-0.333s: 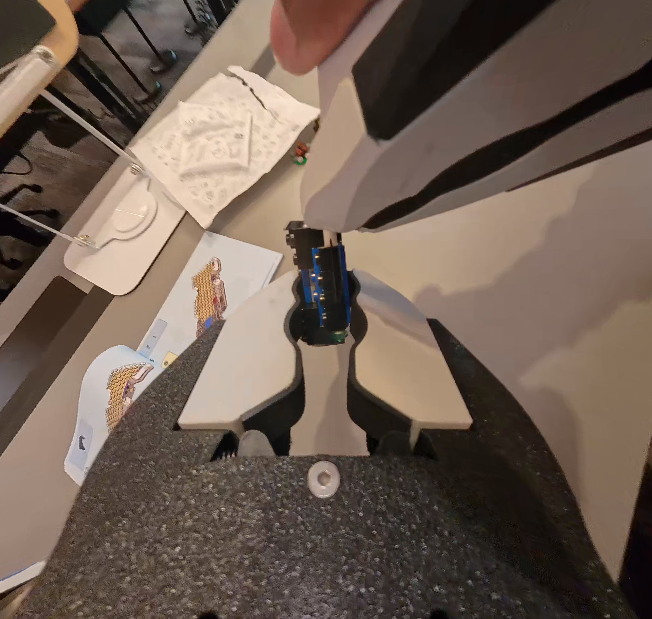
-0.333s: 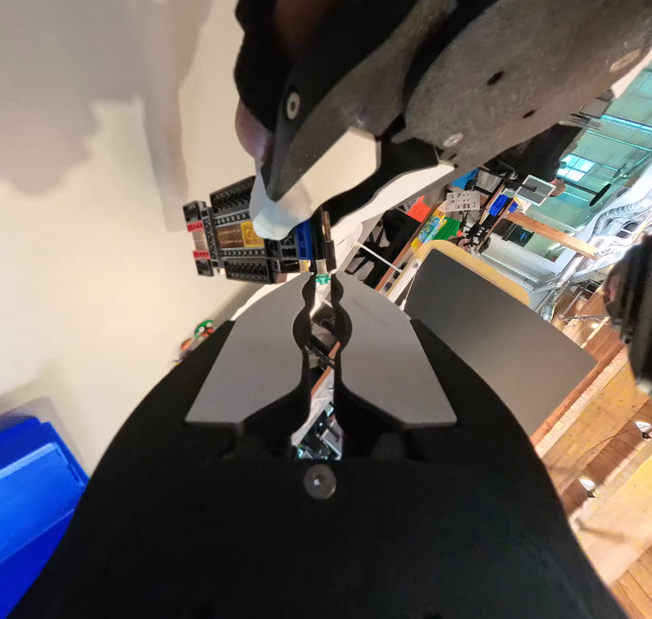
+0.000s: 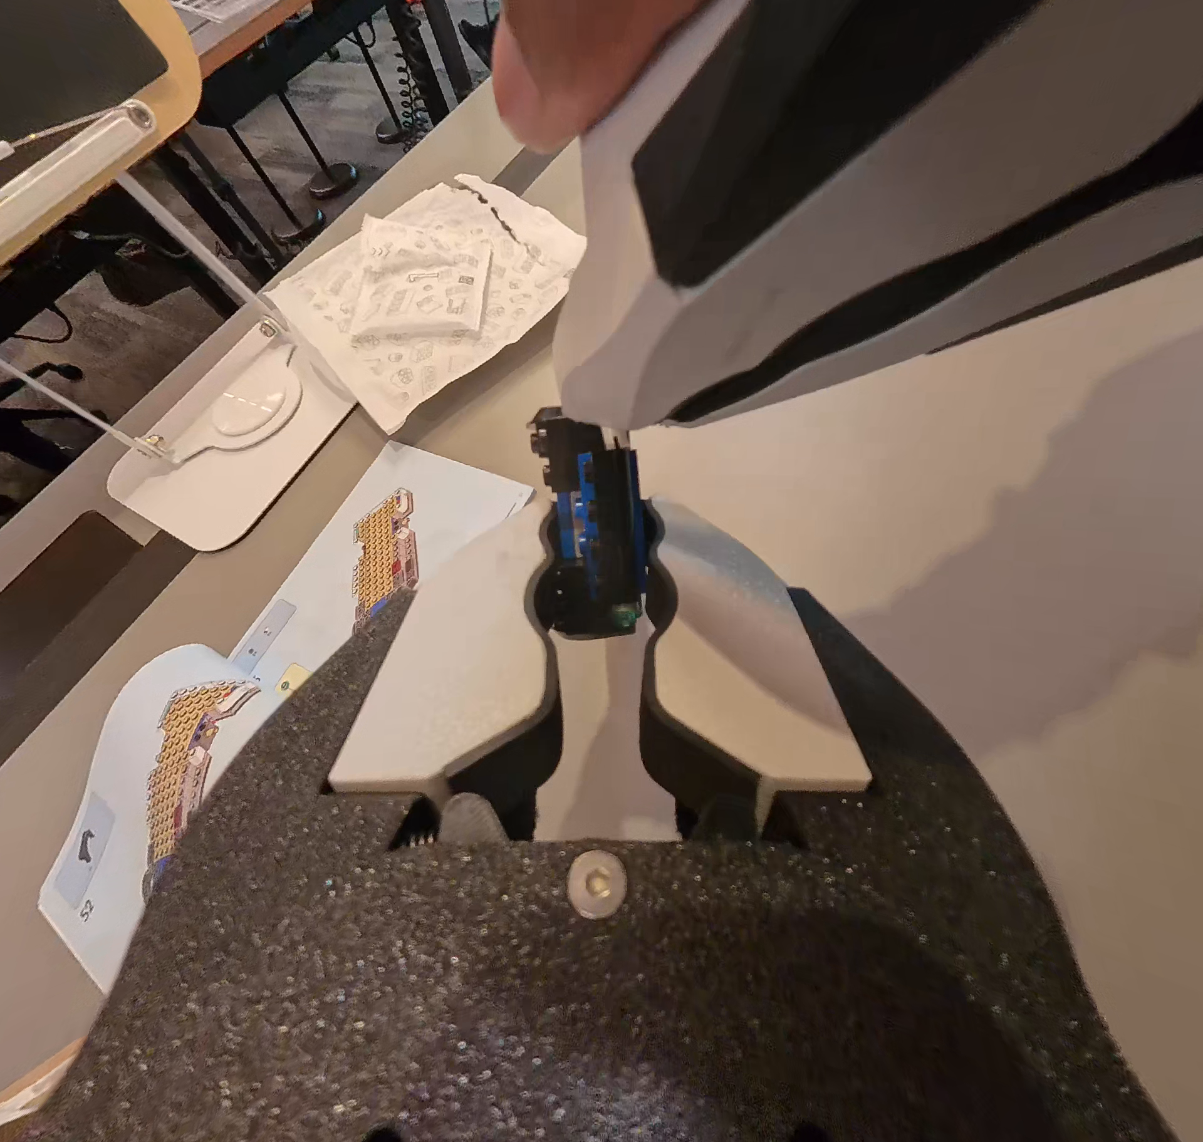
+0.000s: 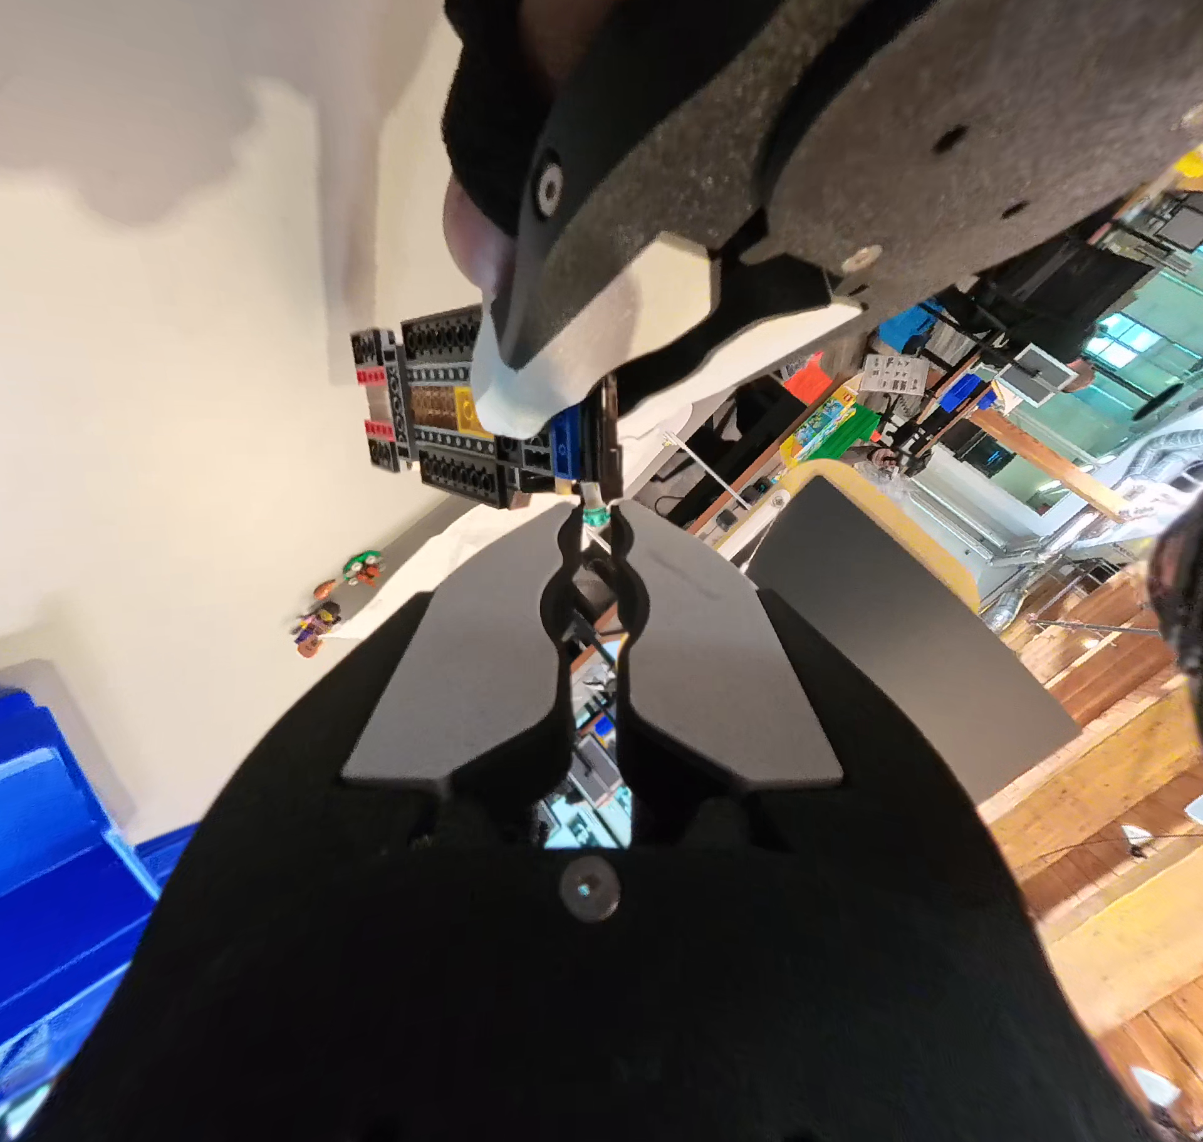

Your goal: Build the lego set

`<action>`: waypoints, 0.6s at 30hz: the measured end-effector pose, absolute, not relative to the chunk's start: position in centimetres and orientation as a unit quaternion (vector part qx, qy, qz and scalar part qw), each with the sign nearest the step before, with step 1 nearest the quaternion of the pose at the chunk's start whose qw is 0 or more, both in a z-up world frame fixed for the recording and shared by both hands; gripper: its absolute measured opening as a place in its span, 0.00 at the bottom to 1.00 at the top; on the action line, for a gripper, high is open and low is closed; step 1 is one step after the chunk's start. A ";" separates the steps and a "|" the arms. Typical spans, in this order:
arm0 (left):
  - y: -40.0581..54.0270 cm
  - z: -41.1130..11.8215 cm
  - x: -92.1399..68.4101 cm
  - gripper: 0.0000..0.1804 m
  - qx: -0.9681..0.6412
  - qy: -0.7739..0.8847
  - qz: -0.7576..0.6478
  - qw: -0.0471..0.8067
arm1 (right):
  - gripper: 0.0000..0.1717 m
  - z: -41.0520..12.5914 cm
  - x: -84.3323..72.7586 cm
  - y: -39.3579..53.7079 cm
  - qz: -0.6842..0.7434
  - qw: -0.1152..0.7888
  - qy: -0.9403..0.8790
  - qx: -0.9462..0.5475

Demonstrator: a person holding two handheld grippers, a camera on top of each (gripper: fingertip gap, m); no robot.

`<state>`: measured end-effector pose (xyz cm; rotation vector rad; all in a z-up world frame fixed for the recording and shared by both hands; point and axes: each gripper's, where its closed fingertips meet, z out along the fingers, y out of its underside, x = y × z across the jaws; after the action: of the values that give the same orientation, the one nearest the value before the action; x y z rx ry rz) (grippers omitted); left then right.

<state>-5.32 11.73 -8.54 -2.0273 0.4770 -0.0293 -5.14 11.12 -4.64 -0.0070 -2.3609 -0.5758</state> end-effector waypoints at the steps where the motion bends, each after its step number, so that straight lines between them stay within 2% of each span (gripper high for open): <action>1: 11.7 -8.6 -5.6 0.12 -0.840 0.193 -0.011 0.506 | 0.04 -4.7 -5.4 11.1 -0.231 0.345 -0.910 0.001; 7: 11.6 -9.0 -6.8 0.12 -0.839 0.165 -0.004 0.519 | 0.04 -5.2 -6.7 11.0 -0.248 0.324 -0.913 -0.024; 14: 11.4 -9.0 -8.2 0.12 -0.830 0.146 0.004 0.538 | 0.04 -5.3 -7.9 10.9 -0.239 0.340 -0.905 -0.095; 18: 11.5 -9.1 -8.3 0.12 -0.830 0.143 0.010 0.538 | 0.04 -5.4 -8.1 11.0 -0.262 0.349 -0.896 -0.087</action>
<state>-8.34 11.51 -9.10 -1.9756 0.3409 0.0247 -8.07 11.00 -5.45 -0.2260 -2.3211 -0.6797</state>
